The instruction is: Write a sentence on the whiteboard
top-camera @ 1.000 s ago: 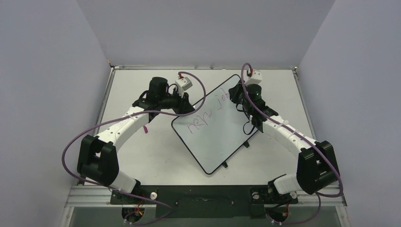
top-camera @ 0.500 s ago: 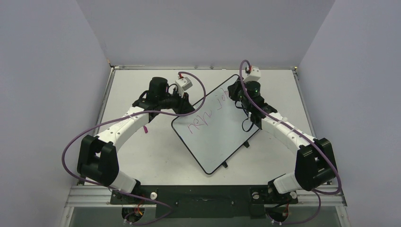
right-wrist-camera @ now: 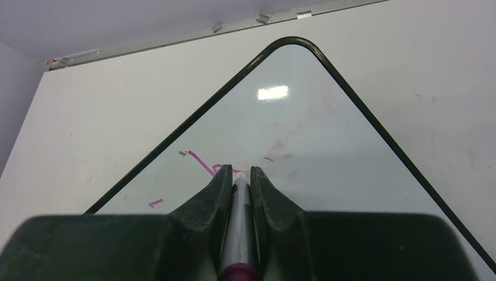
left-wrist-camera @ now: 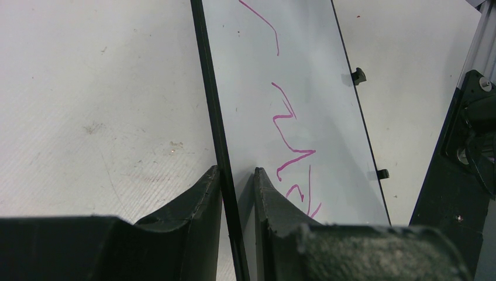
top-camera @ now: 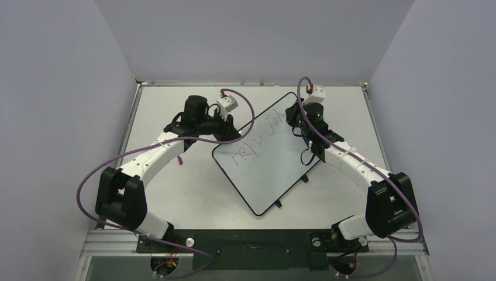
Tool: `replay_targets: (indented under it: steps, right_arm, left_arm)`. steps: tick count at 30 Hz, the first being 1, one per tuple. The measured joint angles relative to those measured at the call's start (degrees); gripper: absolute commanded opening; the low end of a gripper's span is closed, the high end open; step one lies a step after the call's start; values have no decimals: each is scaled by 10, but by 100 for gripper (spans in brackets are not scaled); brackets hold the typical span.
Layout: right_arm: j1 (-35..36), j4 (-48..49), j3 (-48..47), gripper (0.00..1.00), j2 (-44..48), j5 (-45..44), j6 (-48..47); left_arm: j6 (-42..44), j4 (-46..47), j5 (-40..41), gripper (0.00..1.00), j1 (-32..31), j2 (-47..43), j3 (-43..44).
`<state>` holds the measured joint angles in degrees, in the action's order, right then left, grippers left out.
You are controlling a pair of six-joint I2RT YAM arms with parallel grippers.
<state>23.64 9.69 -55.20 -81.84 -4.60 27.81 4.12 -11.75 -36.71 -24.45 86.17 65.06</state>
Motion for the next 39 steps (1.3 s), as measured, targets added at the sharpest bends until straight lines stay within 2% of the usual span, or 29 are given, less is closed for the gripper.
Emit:
replay_targets:
  steps: [14, 39]
  right_arm:
    - [-1, 2, 46, 0, 31, -9, 3]
    - [-8, 9, 56, 0, 74, 72, 19]
  left_arm:
    - [0, 0, 0, 0, 0, 0, 0]
    - [0, 4, -7, 0, 0, 0, 0]
